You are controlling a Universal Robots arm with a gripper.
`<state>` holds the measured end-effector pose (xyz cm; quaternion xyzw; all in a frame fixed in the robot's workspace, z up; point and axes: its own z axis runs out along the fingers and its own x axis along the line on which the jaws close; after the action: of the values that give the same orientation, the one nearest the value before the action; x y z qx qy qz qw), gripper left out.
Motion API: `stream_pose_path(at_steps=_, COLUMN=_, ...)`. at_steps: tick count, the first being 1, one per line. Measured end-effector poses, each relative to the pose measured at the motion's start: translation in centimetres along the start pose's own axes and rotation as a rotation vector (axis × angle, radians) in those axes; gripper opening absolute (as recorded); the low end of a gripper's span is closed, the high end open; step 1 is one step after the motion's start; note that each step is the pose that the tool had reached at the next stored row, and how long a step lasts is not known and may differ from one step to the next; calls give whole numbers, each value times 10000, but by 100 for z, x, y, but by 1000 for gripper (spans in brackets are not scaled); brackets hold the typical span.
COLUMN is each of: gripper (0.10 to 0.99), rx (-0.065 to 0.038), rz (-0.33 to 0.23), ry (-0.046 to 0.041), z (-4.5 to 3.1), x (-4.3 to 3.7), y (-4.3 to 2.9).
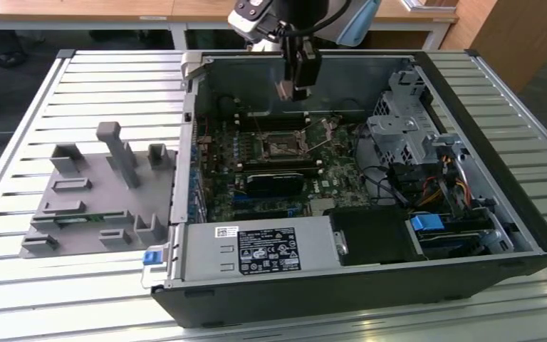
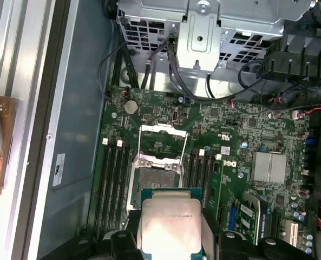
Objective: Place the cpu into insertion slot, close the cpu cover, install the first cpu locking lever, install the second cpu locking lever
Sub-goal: 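Place the cpu into insertion slot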
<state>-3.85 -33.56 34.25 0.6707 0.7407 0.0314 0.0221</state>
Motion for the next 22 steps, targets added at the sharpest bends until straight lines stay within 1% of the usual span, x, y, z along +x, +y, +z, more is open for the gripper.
stream_pose_path(at_steps=4, gripper=525, rx=-9, rz=432, ry=-51, z=66, x=5, y=-4)
stream_pose_path(at_steps=5, gripper=525, rx=-13, rz=525, ry=-73, z=78, x=5, y=-5)
stream_pose_path(at_steps=7, gripper=525, rx=-35, rz=575, ry=-153, z=96, x=6, y=-7)
stream_pose_path(at_steps=8, gripper=525, rx=-50, rz=574, ry=-161, z=107, x=6, y=-8)
stream_pose_path(at_steps=11, gripper=525, rx=-81, rz=574, ry=-163, z=155, x=6, y=-13)
stream_pose_path(at_steps=12, gripper=525, rx=-105, rz=575, ry=-165, z=166, x=6, y=-15)
stream_pose_path(at_steps=22, gripper=525, rx=-110, rz=582, ry=-169, z=252, x=8, y=-22)
